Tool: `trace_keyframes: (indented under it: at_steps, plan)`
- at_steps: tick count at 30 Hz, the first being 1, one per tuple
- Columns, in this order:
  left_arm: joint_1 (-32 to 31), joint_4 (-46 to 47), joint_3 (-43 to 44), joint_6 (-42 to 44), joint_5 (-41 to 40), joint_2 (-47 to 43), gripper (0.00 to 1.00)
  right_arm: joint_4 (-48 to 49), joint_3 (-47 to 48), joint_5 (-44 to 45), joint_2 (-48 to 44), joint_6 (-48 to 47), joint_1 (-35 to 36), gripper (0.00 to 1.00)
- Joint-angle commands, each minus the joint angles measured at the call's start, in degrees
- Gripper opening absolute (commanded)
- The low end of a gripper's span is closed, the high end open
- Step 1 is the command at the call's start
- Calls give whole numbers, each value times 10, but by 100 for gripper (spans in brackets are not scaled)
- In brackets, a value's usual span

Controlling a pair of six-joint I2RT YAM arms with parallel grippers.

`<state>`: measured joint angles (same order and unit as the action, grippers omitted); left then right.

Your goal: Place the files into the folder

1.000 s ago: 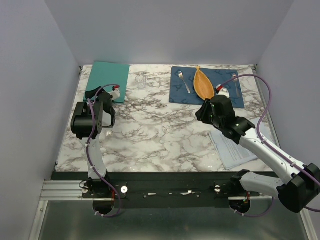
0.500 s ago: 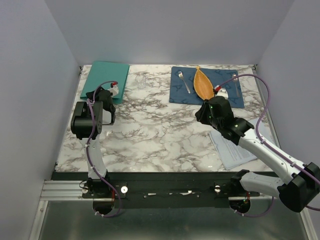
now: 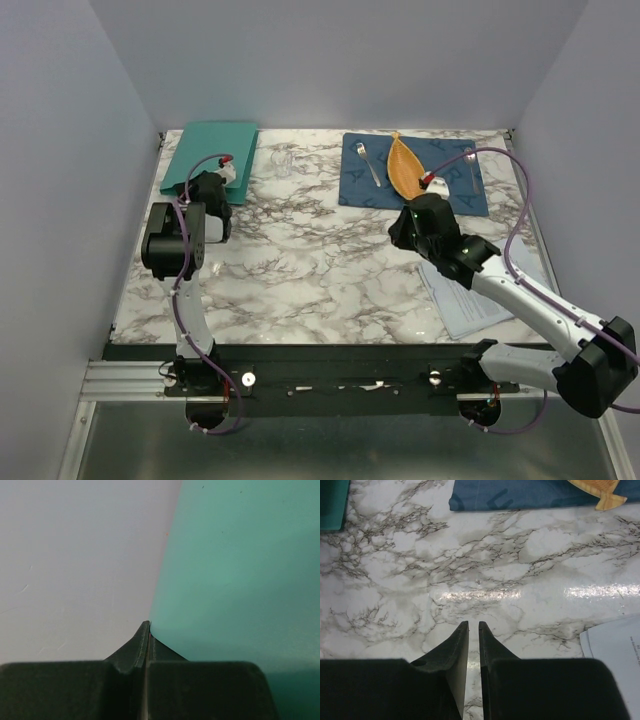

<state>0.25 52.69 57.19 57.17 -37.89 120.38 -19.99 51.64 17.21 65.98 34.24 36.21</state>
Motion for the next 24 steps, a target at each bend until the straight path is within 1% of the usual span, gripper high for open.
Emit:
trace_keyframes:
  at_steps: [1,5,6,8,9,10,11,12,14,15,17,18,19,20,21,22,23,24]
  plan:
    - [-1,-42,21,-69,17,-47,0,24,5,14,14,1,13,20]
    - [-1,-140,5,-145,18,-100,0,47,5,-1,46,17,26,19]
    - [-1,-187,-1,-176,23,-126,0,53,5,-4,56,21,31,19]
    - [-1,-237,-20,-210,29,-156,0,75,8,-19,75,38,44,19]
    - [-1,-292,-26,-224,33,-189,0,84,12,-24,99,45,47,19]
    - [-1,-321,-34,-258,48,-207,0,102,14,-37,112,56,58,20]
    - [0,-349,-50,-270,57,-225,0,114,18,-43,127,60,62,20]
    - [-2,-399,-59,-282,63,-264,0,122,31,-49,155,64,68,20]
    - [-1,-457,-77,-313,78,-300,0,142,50,-64,189,75,83,23]
    - [-1,-518,-81,-319,83,-334,0,151,59,-74,203,79,87,25]
    - [0,-580,-94,-334,102,-369,0,187,86,-104,250,82,98,33]
    - [-1,-634,-96,-340,109,-400,0,195,98,-116,269,89,102,37]
    - [0,-661,-98,-344,116,-416,0,220,123,-145,303,104,104,43]
    - [0,-688,-97,-349,129,-431,0,229,137,-161,325,115,104,45]
    - [-1,-736,-97,-361,137,-460,0,238,151,-171,344,129,104,47]
    - [0,-758,-96,-363,144,-475,0,268,161,-219,361,154,105,51]
    - [-1,-776,-93,-366,151,-490,0,288,178,-238,399,167,104,53]
    - [-1,-812,-90,-375,161,-514,0,311,181,-256,414,181,105,54]
